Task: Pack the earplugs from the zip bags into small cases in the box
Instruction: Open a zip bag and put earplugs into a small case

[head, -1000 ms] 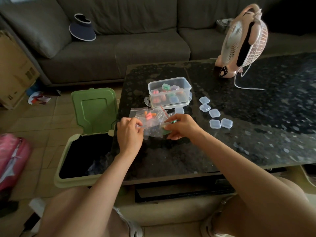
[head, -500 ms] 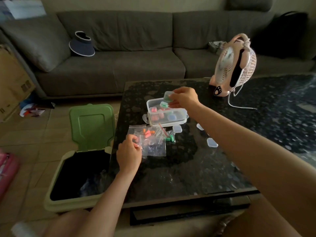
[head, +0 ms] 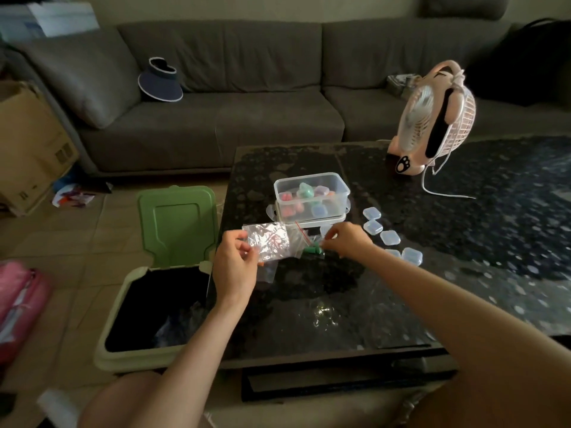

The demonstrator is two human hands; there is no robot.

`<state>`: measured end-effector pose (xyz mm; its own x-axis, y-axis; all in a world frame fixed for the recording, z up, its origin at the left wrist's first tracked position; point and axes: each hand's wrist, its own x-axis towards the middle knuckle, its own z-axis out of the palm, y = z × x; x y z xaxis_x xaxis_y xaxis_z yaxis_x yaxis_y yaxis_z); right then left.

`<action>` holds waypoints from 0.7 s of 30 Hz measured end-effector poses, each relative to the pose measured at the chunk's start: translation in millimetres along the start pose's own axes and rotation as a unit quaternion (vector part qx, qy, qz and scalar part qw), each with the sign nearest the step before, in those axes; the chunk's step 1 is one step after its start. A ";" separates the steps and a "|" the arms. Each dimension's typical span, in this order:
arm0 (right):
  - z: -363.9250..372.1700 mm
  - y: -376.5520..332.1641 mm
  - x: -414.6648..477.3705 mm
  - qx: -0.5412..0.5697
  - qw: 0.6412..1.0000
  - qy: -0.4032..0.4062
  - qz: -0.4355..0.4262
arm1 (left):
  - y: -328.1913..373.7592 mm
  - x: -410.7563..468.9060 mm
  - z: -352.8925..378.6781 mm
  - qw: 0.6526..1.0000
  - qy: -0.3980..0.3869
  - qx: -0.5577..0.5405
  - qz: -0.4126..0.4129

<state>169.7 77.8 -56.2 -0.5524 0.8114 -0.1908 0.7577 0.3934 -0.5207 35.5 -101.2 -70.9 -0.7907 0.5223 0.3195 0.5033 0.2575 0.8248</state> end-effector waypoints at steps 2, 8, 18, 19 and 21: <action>9.6 3.5 -2.7 0.031 0.999 -0.011 0.018 | 7.4 3.6 -14.6 1.000 0.010 -0.027 -0.004; 22.4 2.3 -9.3 0.020 1.000 0.014 0.007 | 20.8 45.1 -86.8 0.995 0.063 -0.060 -0.047; 9.9 8.1 -19.2 0.003 1.000 0.017 0.024 | -126.7 84.2 -140.4 0.954 0.091 0.076 -0.274; 7.3 10.4 -20.4 0.005 0.999 0.016 0.030 | -144.0 80.3 -136.8 0.948 0.091 0.085 -0.294; 3.4 15.3 -22.4 0.008 0.999 0.024 0.035 | -172.7 70.9 -127.5 0.938 0.092 0.104 -0.317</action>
<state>192.4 64.1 -62.7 -0.4805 0.8566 -0.1882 0.7884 0.3279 -0.5205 -151.9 -212.3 -131.2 -0.9913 0.0670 -0.1133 -0.0458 0.6312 0.7742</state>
